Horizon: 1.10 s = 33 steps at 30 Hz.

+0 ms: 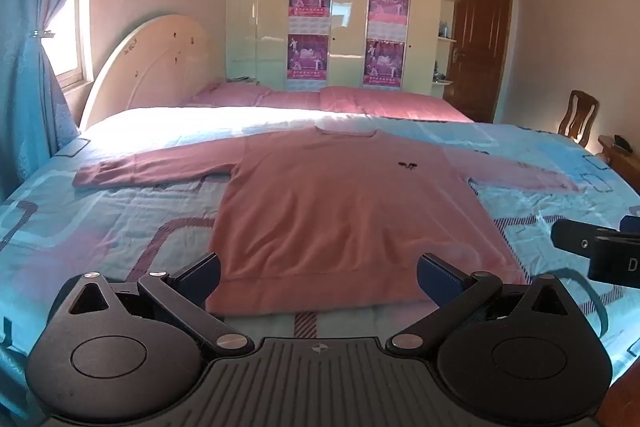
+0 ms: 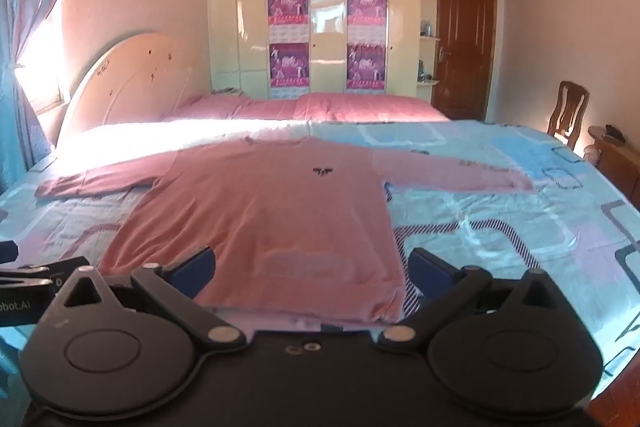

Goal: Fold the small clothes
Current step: 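Move both tools over the spread-out pink sweater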

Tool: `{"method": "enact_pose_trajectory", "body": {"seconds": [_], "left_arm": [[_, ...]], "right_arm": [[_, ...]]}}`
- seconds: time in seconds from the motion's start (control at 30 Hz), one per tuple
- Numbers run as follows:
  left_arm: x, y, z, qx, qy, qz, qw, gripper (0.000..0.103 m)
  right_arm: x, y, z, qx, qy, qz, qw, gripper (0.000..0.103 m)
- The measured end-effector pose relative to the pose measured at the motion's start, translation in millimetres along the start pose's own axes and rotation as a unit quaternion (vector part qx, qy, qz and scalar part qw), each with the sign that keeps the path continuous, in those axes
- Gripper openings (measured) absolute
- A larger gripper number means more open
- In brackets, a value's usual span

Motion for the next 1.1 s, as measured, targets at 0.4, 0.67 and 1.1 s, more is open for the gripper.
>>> {"method": "enact_pose_trajectory", "body": {"seconds": [0.4, 0.67, 1.1], "left_arm": [[45.9, -46.9, 81.4, 0.02, 0.064, -0.005, 0.9977, 0.103], [113.4, -84.9, 182.5, 0.0, 0.062, 0.004, 0.9981, 0.103], [214.0, -126.6, 321.8, -0.054, 0.037, 0.049, 0.9967, 0.103]], "right_arm": [[62.5, -32.8, 58.0, 0.031, 0.057, 0.035, 0.997, 0.08], [161.5, -55.6, 151.9, 0.02, 0.079, 0.098, 0.992, 0.042], [354.0, -66.2, 304.5, -0.002, 0.114, 0.233, 0.966, 0.026]]}}
Point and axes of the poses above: each gripper's, at about its wrist camera, not at the fingertips, and z roughly the way its jaws point, x to its right, y to its underside, the point moved 3 cm from there along z, roughly the way its jaws point, and after that the axes turned 2 degrees about x, right-handed, at the moved point
